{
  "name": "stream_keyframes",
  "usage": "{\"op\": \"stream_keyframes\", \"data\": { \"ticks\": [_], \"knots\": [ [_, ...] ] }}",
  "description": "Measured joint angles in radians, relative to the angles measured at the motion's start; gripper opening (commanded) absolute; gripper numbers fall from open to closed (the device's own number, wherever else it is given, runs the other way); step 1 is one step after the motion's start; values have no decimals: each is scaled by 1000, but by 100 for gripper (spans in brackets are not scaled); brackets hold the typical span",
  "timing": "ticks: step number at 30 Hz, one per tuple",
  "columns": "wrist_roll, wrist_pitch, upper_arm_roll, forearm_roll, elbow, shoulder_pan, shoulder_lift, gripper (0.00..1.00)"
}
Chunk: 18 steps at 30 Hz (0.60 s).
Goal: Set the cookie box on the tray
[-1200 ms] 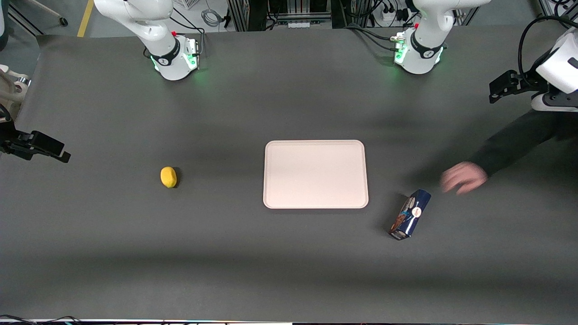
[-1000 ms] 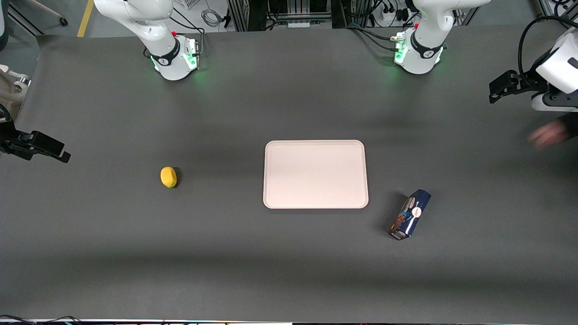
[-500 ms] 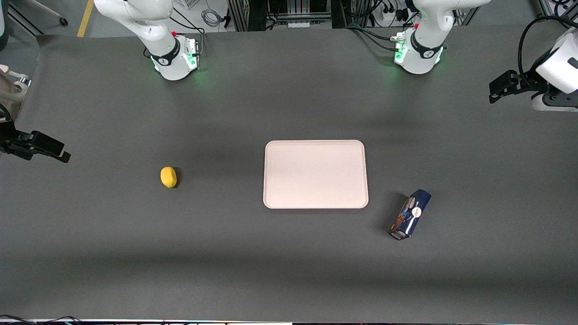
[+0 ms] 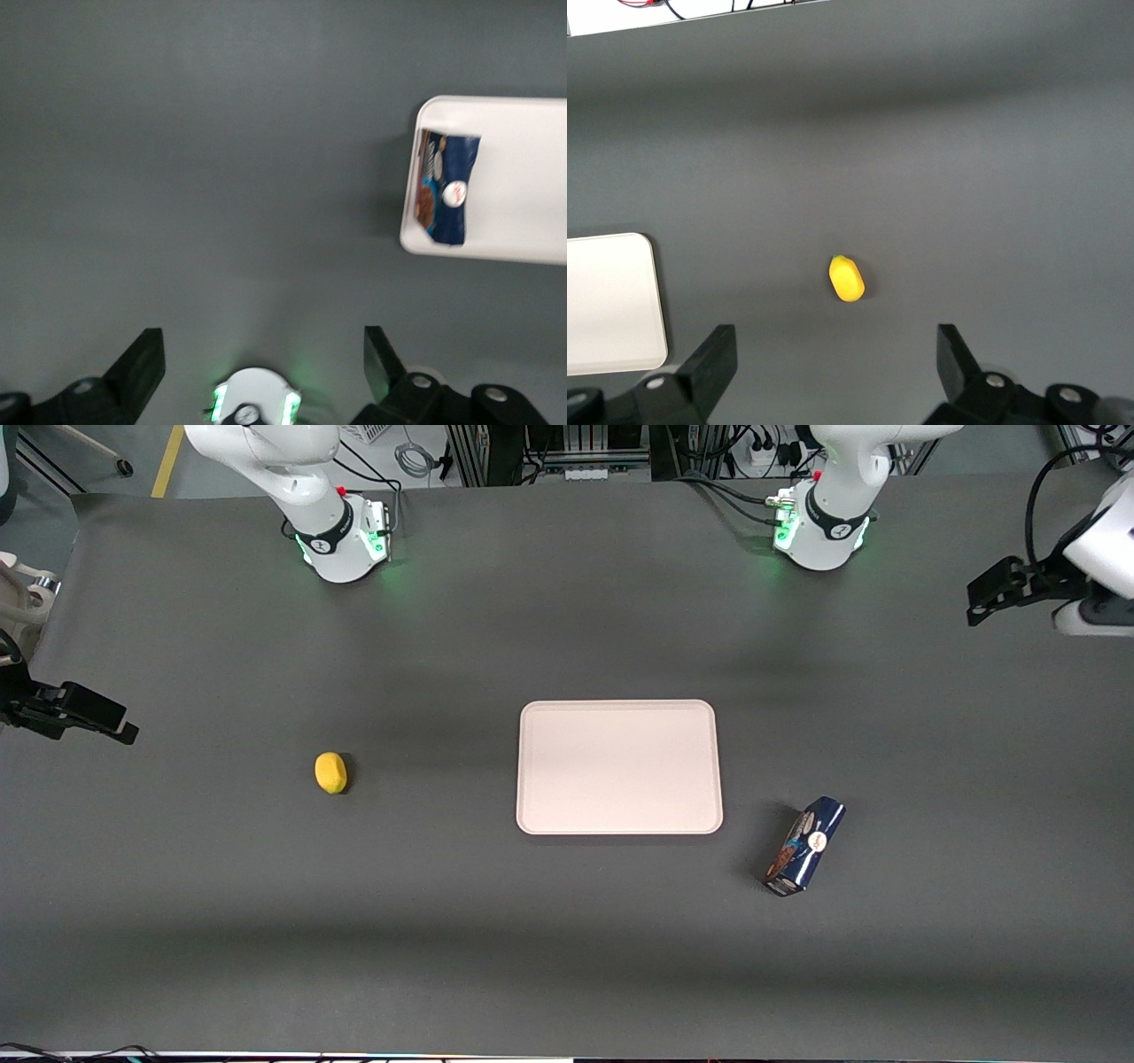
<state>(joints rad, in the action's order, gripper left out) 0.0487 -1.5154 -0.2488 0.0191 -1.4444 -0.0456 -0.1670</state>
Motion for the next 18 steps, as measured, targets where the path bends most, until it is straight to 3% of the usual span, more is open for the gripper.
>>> {"op": "stream_keyframes", "data": {
  "ticks": [9, 18],
  "knots": [
    [-1, -248, -27, -19, 4, 6, -261, 100],
    [0, -466, -27, -117, 13, 6, -428, 100]
  ]
}}
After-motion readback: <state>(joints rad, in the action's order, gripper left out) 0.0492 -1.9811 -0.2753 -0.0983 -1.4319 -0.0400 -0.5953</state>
